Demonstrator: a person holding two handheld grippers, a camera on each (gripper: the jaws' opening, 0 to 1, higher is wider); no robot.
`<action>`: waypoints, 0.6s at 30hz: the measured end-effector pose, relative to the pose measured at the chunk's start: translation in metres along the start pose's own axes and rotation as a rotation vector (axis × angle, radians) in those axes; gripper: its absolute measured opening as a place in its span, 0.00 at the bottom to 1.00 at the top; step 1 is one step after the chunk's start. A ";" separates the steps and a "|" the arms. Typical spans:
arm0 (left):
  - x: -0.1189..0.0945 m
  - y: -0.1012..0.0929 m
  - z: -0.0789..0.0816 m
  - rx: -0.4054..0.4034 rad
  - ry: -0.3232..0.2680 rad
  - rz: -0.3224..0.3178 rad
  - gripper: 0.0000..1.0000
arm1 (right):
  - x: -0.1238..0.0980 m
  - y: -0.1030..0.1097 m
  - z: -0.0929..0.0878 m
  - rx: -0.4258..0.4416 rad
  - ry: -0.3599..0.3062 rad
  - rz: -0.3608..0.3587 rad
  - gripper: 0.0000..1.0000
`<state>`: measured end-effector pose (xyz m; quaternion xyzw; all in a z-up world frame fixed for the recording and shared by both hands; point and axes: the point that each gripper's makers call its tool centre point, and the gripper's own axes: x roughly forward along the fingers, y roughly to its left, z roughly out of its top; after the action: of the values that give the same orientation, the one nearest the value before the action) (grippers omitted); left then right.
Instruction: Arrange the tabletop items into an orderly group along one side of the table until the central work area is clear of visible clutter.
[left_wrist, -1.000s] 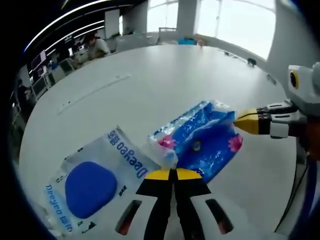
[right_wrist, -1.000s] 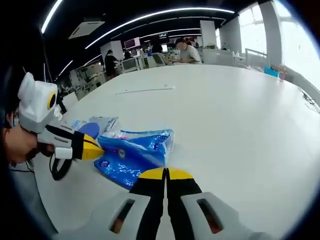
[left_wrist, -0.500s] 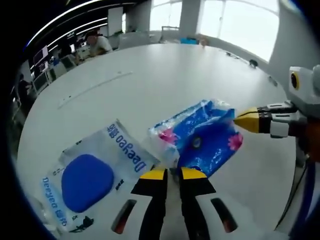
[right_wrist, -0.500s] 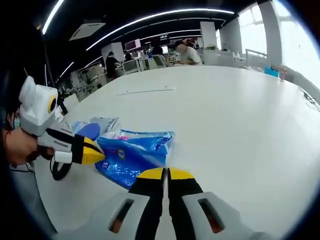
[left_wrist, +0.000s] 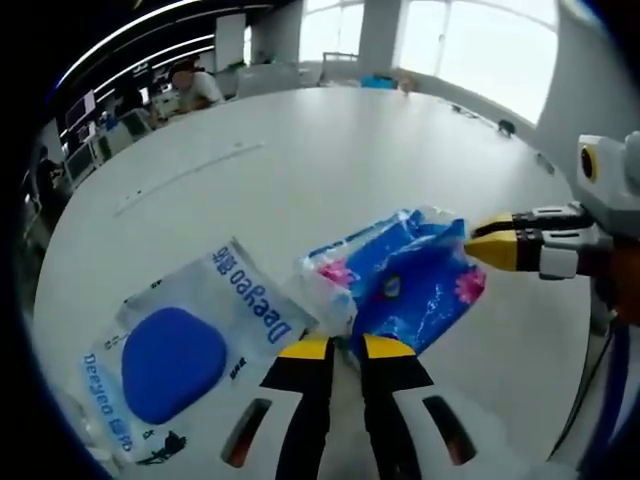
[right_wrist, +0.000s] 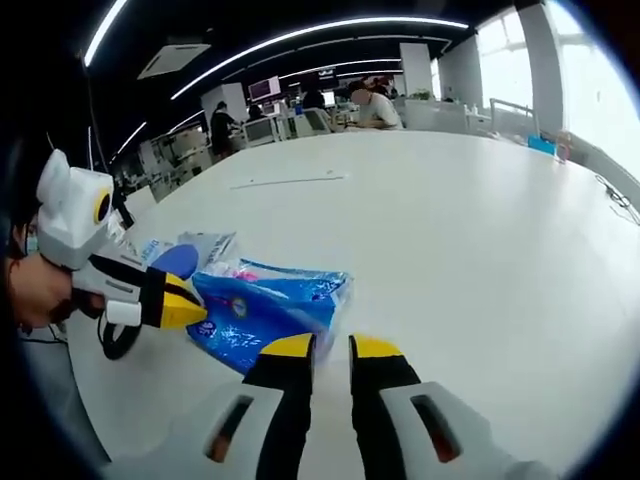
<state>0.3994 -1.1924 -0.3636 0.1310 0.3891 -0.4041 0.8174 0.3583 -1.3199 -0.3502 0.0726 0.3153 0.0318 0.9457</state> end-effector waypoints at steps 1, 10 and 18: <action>0.000 0.000 0.000 0.000 -0.001 0.000 0.07 | 0.000 0.000 0.000 0.005 -0.003 0.003 0.11; -0.001 -0.002 -0.002 -0.017 -0.001 -0.008 0.14 | 0.000 0.003 0.003 0.005 -0.010 0.009 0.12; -0.003 -0.001 0.000 -0.020 -0.006 -0.013 0.15 | 0.000 0.002 0.004 0.005 -0.008 0.008 0.14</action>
<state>0.3973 -1.1916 -0.3615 0.1192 0.3916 -0.4058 0.8172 0.3606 -1.3182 -0.3464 0.0762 0.3114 0.0344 0.9466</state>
